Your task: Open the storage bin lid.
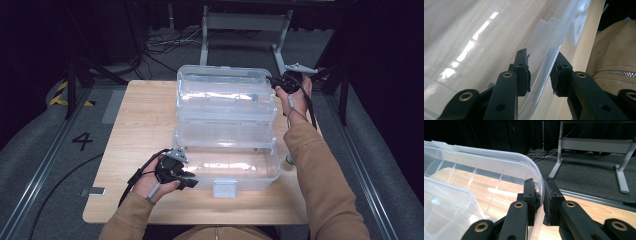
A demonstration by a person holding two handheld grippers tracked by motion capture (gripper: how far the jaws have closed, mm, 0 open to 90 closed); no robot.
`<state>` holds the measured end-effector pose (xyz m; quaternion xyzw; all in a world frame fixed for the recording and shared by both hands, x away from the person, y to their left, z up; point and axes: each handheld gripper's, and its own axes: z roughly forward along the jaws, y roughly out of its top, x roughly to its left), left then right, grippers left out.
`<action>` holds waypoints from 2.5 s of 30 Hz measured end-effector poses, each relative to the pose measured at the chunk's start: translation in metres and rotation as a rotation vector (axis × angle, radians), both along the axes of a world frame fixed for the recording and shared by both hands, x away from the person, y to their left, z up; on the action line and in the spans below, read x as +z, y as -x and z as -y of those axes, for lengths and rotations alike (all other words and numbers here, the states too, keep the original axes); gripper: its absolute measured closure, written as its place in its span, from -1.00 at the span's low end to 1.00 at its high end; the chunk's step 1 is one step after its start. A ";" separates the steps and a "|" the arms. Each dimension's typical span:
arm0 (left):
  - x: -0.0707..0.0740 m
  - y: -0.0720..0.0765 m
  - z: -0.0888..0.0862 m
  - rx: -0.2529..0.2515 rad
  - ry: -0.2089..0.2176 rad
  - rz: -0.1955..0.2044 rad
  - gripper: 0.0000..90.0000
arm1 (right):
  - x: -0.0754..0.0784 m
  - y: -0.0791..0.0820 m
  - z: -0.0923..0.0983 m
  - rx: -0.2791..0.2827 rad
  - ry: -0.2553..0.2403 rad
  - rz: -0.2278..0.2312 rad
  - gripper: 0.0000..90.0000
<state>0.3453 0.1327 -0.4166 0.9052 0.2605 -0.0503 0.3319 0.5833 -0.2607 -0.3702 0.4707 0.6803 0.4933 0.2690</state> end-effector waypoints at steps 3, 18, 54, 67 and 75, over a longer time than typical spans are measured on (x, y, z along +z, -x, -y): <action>0.000 0.000 0.000 0.000 0.002 0.000 0.56 | -0.003 -0.002 0.001 0.001 -0.011 -0.016 0.81; 0.000 0.000 0.000 0.003 0.003 -0.001 0.55 | -0.018 -0.015 0.002 -0.002 -0.042 -0.078 0.81; 0.000 0.000 -0.001 0.003 0.011 -0.001 0.55 | -0.037 -0.025 0.002 -0.038 -0.080 -0.171 0.79; 0.000 -0.001 0.000 0.003 0.010 -0.010 0.55 | -0.022 -0.014 0.010 -0.030 -0.124 -0.111 0.44; 0.001 -0.002 0.000 0.003 0.001 -0.024 0.54 | -0.010 0.001 0.015 0.012 -0.106 -0.047 0.24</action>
